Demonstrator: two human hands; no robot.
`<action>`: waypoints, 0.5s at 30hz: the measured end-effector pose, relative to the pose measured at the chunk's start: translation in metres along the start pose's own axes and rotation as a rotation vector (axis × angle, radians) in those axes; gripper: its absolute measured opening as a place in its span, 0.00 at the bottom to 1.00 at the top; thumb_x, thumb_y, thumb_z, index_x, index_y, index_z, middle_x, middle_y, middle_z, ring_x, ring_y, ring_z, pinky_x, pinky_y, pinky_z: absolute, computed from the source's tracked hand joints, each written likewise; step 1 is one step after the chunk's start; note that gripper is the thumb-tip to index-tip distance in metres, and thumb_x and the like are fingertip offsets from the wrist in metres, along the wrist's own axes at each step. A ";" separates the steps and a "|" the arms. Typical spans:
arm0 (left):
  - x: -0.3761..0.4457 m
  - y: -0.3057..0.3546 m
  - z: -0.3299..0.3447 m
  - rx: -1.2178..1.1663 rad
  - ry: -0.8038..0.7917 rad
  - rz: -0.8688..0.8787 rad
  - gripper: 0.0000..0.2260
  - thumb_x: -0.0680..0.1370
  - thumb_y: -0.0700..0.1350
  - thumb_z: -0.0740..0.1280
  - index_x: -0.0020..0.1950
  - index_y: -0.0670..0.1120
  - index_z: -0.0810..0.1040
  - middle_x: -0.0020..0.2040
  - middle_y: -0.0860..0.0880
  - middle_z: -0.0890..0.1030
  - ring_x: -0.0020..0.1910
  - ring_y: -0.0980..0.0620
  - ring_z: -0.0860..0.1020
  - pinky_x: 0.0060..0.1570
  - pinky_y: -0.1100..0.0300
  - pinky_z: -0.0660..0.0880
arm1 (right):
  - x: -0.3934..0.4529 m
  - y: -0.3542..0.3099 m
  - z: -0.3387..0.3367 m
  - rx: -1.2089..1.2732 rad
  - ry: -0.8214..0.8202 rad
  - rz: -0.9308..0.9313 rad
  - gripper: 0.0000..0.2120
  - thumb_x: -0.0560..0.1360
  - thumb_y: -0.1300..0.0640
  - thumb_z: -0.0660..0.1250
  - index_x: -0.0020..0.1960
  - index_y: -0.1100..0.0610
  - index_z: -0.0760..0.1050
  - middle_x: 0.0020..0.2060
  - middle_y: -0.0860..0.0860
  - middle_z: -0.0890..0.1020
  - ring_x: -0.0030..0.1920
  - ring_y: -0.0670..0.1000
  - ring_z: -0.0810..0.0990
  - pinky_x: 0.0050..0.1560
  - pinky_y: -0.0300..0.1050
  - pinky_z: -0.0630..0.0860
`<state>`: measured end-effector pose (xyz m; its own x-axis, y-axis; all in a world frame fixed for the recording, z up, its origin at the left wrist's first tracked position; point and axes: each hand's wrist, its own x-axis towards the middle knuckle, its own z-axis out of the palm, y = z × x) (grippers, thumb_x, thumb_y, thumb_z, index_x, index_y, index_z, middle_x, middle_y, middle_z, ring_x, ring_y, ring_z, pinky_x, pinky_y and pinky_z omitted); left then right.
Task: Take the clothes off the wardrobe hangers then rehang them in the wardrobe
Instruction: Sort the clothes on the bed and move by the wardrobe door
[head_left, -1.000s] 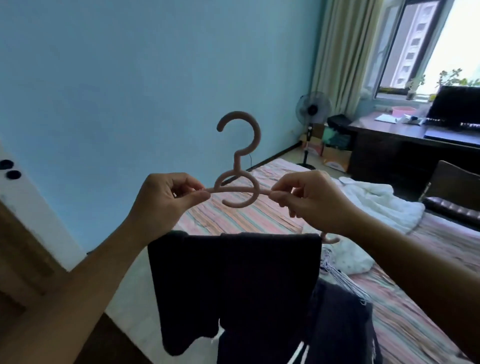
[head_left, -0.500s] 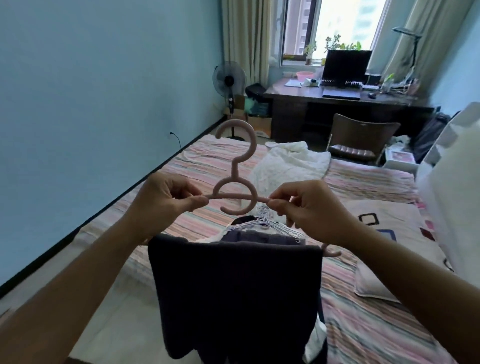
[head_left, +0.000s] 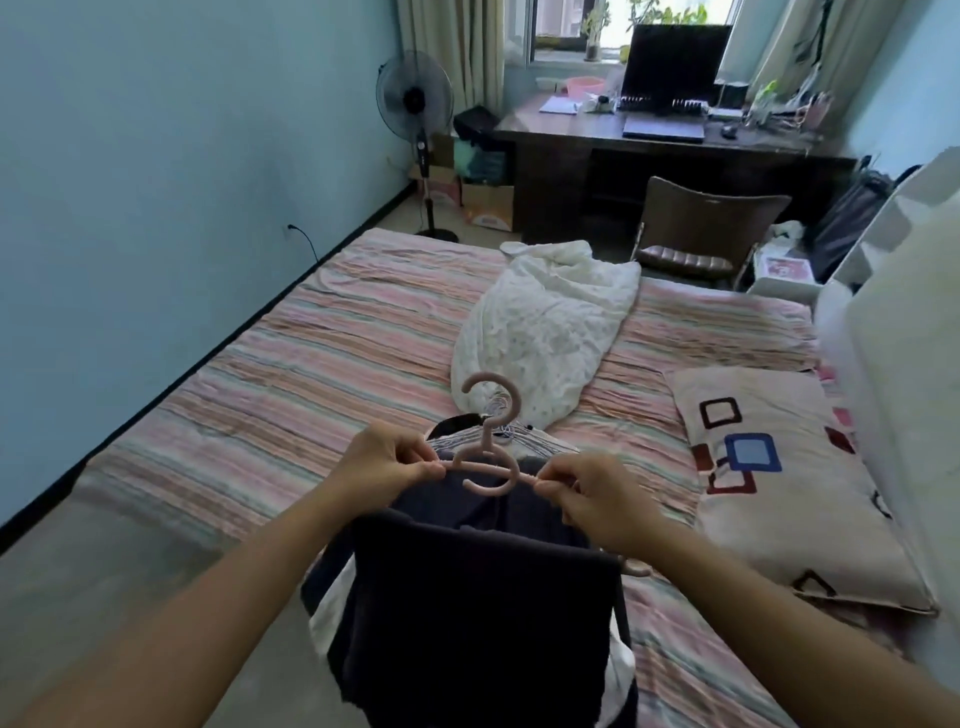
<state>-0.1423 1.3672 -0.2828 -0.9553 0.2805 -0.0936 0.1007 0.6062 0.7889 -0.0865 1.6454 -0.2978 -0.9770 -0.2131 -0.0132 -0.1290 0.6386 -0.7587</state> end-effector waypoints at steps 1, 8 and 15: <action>0.016 -0.004 0.007 0.007 0.010 -0.008 0.04 0.71 0.43 0.78 0.38 0.50 0.85 0.32 0.47 0.83 0.31 0.55 0.77 0.36 0.55 0.75 | 0.014 0.012 0.000 -0.006 0.007 0.024 0.14 0.76 0.55 0.70 0.36 0.40 0.76 0.26 0.49 0.80 0.26 0.46 0.79 0.32 0.44 0.76; 0.144 -0.032 0.052 0.075 0.046 -0.082 0.03 0.72 0.40 0.76 0.45 0.46 0.86 0.34 0.50 0.83 0.31 0.62 0.77 0.36 0.67 0.70 | 0.134 0.100 -0.011 -0.210 -0.074 0.112 0.13 0.72 0.66 0.69 0.39 0.49 0.73 0.36 0.49 0.78 0.38 0.51 0.74 0.39 0.46 0.69; 0.250 -0.099 0.112 0.123 0.146 -0.198 0.10 0.75 0.39 0.73 0.55 0.46 0.82 0.41 0.50 0.81 0.44 0.49 0.80 0.47 0.59 0.73 | 0.232 0.200 0.014 -0.299 -0.106 0.216 0.08 0.73 0.65 0.66 0.43 0.53 0.78 0.39 0.51 0.80 0.41 0.54 0.77 0.43 0.49 0.76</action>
<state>-0.3602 1.4606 -0.4523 -0.9888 0.0427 -0.1427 -0.0673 0.7266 0.6838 -0.3367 1.7133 -0.4619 -0.9661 -0.1152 -0.2312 0.0188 0.8613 -0.5077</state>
